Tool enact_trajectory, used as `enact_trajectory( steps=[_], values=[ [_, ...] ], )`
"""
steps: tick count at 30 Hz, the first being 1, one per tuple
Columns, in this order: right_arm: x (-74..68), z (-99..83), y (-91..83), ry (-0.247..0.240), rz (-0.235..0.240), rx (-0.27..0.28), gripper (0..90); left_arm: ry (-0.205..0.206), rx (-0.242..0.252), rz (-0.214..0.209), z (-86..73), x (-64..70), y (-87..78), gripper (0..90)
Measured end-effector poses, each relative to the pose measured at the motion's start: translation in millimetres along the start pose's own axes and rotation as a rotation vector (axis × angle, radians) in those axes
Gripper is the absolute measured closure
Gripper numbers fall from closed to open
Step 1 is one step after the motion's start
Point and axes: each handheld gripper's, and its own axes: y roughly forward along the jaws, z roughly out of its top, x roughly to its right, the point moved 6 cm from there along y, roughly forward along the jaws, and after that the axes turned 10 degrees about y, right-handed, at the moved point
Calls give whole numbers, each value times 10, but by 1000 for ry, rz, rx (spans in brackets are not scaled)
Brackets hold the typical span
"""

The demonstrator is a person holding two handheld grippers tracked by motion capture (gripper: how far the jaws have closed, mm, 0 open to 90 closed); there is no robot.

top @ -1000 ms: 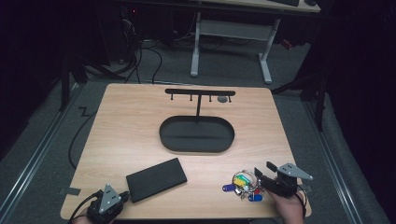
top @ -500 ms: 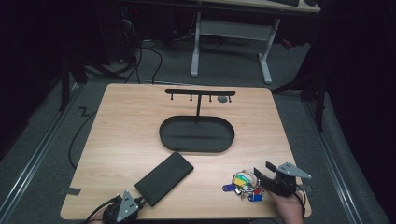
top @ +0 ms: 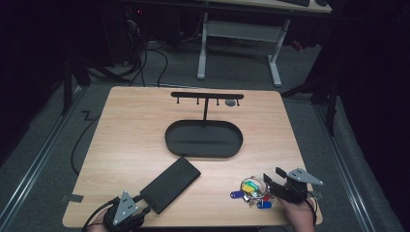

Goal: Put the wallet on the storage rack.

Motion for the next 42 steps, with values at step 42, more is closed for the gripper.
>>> enact_trajectory(
  steps=[42],
  values=[
    [39,-33,-16,31,-3,-8,399,322,-21,128,249,346,643,644]
  ],
)
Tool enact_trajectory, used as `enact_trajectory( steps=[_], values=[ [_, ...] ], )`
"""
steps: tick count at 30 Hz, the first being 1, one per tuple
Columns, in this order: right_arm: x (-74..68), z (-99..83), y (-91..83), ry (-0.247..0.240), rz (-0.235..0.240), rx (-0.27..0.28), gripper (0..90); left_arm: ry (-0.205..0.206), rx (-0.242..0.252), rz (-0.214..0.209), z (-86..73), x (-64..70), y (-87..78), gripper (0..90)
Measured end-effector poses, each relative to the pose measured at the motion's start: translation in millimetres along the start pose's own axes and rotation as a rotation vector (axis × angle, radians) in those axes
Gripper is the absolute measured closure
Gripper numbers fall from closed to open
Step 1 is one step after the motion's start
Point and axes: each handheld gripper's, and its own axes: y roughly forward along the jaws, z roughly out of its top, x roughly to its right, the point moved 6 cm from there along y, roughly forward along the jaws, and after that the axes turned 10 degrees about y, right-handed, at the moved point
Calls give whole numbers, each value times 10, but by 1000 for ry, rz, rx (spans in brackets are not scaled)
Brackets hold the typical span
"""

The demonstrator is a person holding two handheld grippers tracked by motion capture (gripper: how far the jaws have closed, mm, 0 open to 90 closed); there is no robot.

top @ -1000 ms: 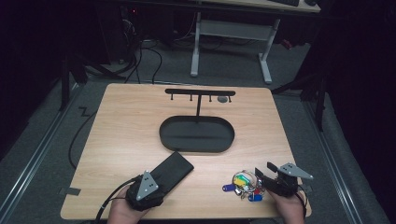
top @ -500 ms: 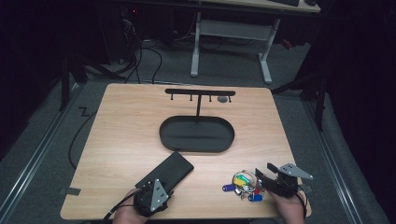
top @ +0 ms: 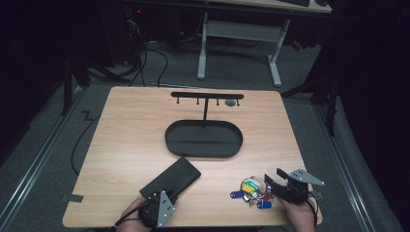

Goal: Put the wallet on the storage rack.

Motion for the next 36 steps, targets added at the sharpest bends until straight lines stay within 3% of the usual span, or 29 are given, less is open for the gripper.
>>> enact_trajectory(
  steps=[4,13,17,21,26,31,36],
  values=[
    [13,-1,-8,12,1,3,400,34,9,17,-23,7,-11,648],
    [23,0,-6,17,9,3,400,29,8,13,-22,2,-16,652],
    [20,3,-8,17,11,3,400,47,20,19,-17,1,-44,712],
    [26,7,-14,20,10,6,401,16,31,0,-12,-31,-59,736],
    [25,5,-13,19,10,5,401,2,55,17,8,-74,-111,768],
    [28,4,-17,25,12,7,401,-44,99,37,37,-155,-205,803],
    [28,5,-15,23,13,7,401,-53,116,50,52,-205,-305,812]
  ],
)
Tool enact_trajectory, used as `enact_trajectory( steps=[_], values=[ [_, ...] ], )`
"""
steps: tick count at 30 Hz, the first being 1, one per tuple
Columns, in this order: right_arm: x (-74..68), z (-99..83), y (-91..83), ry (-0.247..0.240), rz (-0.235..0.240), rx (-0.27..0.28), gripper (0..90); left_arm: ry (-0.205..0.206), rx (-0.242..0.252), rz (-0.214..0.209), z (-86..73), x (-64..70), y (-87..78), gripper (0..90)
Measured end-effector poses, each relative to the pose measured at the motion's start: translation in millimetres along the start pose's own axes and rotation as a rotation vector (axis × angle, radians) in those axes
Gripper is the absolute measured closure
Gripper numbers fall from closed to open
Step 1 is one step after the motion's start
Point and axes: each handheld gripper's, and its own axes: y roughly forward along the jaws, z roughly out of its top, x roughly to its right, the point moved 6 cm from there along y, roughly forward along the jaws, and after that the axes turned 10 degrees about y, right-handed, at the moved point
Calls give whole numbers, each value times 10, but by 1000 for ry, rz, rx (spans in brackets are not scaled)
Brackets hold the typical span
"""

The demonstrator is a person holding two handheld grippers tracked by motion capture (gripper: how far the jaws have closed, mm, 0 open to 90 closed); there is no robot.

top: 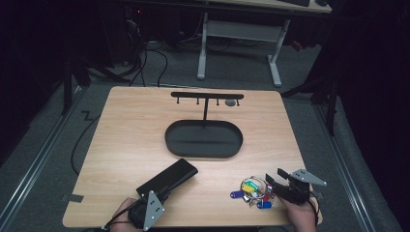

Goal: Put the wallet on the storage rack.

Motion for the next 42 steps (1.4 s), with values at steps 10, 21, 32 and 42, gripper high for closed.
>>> enact_trajectory(
  steps=[10,21,32,42],
  values=[
    [-10,-4,13,3,3,-5,401,-144,73,-34,38,-160,-165,821],
    [-8,-11,27,4,6,-11,403,-291,144,-64,31,-327,-289,825],
    [-12,-14,34,4,7,-13,404,-317,165,-46,-48,-416,-273,812],
    [-20,-15,35,1,5,-16,404,-381,184,-32,-192,-554,-241,790]
  ],
)
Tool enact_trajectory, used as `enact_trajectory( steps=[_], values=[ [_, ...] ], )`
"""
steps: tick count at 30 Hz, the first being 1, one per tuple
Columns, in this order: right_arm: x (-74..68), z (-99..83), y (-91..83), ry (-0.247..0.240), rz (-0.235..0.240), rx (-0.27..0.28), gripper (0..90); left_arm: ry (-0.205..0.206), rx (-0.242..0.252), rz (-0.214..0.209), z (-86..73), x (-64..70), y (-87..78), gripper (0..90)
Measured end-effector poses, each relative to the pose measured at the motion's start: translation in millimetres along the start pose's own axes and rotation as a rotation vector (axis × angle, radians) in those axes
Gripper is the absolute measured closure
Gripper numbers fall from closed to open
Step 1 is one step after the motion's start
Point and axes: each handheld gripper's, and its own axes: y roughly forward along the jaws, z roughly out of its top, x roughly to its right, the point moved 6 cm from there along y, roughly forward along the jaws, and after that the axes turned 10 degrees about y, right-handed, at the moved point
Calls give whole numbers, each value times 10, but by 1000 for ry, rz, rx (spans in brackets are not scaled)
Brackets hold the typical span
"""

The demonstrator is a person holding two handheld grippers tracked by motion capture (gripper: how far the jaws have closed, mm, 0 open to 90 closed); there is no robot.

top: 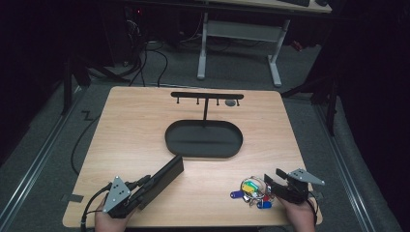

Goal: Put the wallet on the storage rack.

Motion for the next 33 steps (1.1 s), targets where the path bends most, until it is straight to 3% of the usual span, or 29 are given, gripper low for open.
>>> enact_trajectory(
  steps=[5,7,8,10,17,18,19,20,23,31,33],
  values=[
    [2,-3,3,-5,1,-2,404,-4,1,10,-9,-17,1,776],
    [4,-4,3,-5,2,-3,404,-5,-11,41,-11,-38,-3,753],
    [2,-6,2,-1,2,-5,404,-5,-25,46,-18,-41,5,671],
    [3,-6,1,-1,3,-5,404,-6,-43,40,-41,-39,20,593],
    [2,-5,9,-3,5,-4,404,8,-76,19,-68,-14,40,541],
    [2,-5,10,-3,5,-5,404,9,-86,10,-72,-10,41,539],
    [2,-6,11,-2,6,-6,404,-5,-108,-34,-73,6,50,539],
    [4,-5,12,-3,7,-6,406,-3,-119,-37,-69,12,52,514],
    [2,-4,13,10,11,-7,408,39,-114,-15,-44,33,26,483],
    [-1,-6,16,15,14,-17,430,11,-136,-29,-61,-17,-24,432],
    [5,-7,7,14,11,-17,437,17,-134,-16,-60,-40,-30,433]
  ],
)
